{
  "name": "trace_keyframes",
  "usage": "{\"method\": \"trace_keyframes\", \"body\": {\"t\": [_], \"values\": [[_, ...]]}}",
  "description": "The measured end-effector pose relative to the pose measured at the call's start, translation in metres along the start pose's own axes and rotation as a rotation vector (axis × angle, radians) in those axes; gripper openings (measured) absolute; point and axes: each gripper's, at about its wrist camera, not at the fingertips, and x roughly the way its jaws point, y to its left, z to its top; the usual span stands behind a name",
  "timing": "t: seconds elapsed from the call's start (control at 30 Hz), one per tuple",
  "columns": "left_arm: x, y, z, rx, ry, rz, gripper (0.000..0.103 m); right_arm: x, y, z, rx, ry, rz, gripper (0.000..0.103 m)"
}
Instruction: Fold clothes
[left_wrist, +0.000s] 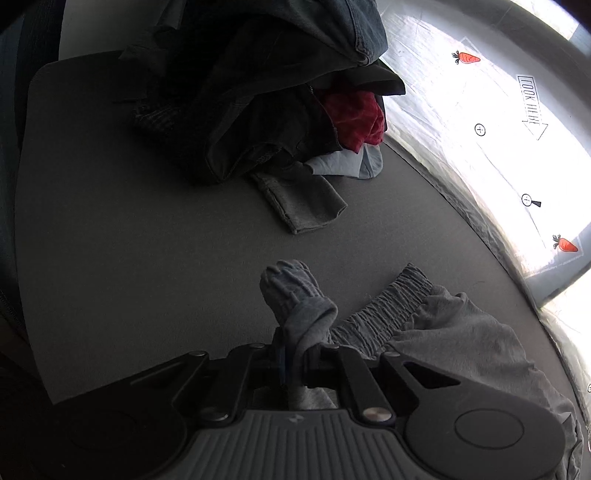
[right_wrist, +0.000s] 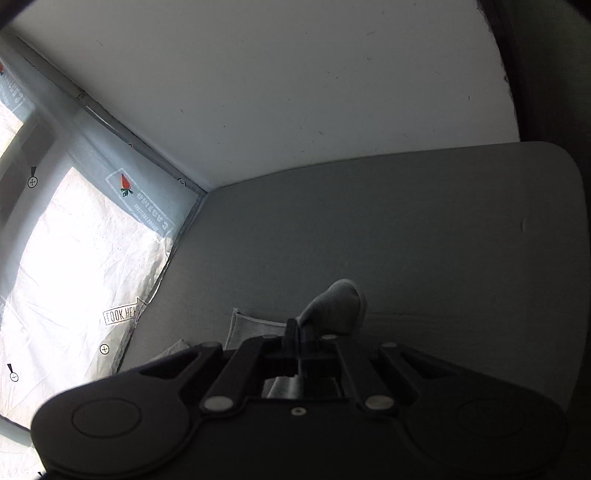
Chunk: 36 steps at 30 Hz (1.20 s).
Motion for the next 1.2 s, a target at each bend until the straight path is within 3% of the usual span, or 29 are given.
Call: {"method": "trace_keyframes", "body": {"t": [0.03, 0.17, 0.2, 0.27, 0.33, 0.43, 0.57, 0.7, 0.83, 1.0, 1.2], "values": [[0.004, 0.003, -0.004, 0.018, 0.021, 0.034, 0.015, 0.002, -0.005, -0.005, -0.002, 0.011, -0.031, 0.007], [0.007, 0.012, -0.012, 0.026, 0.056, 0.083, 0.028, -0.002, -0.012, -0.015, -0.020, 0.004, -0.099, 0.032], [0.006, 0.013, -0.013, 0.025, 0.054, 0.096, 0.036, -0.004, -0.010, -0.015, -0.033, -0.004, -0.111, 0.033], [0.001, 0.013, -0.013, 0.025, 0.033, 0.124, 0.042, -0.006, 0.000, -0.015, -0.089, -0.021, -0.138, 0.037], [-0.006, 0.010, -0.012, 0.024, 0.002, 0.148, 0.053, -0.009, 0.015, -0.017, -0.177, -0.043, -0.170, 0.044], [-0.019, 0.002, -0.012, 0.008, -0.065, 0.162, 0.058, -0.011, 0.040, -0.026, -0.329, -0.079, -0.216, 0.051], [-0.024, -0.022, -0.018, 0.062, -0.109, 0.125, 0.071, -0.003, 0.073, -0.046, -0.519, -0.087, -0.232, 0.074], [-0.006, -0.047, -0.034, 0.236, -0.076, 0.171, 0.074, 0.017, 0.085, -0.061, -0.554, -0.014, -0.231, 0.076], [0.013, -0.044, -0.046, 0.248, 0.031, 0.205, 0.075, 0.029, 0.073, -0.073, -0.487, 0.051, -0.291, 0.077], [0.027, -0.049, -0.054, 0.352, 0.068, 0.258, 0.081, 0.040, 0.065, -0.084, -0.468, 0.094, -0.348, 0.082], [0.025, -0.060, -0.038, 0.276, 0.057, 0.254, 0.081, 0.046, 0.085, -0.080, -0.481, 0.064, -0.398, 0.086]]}}
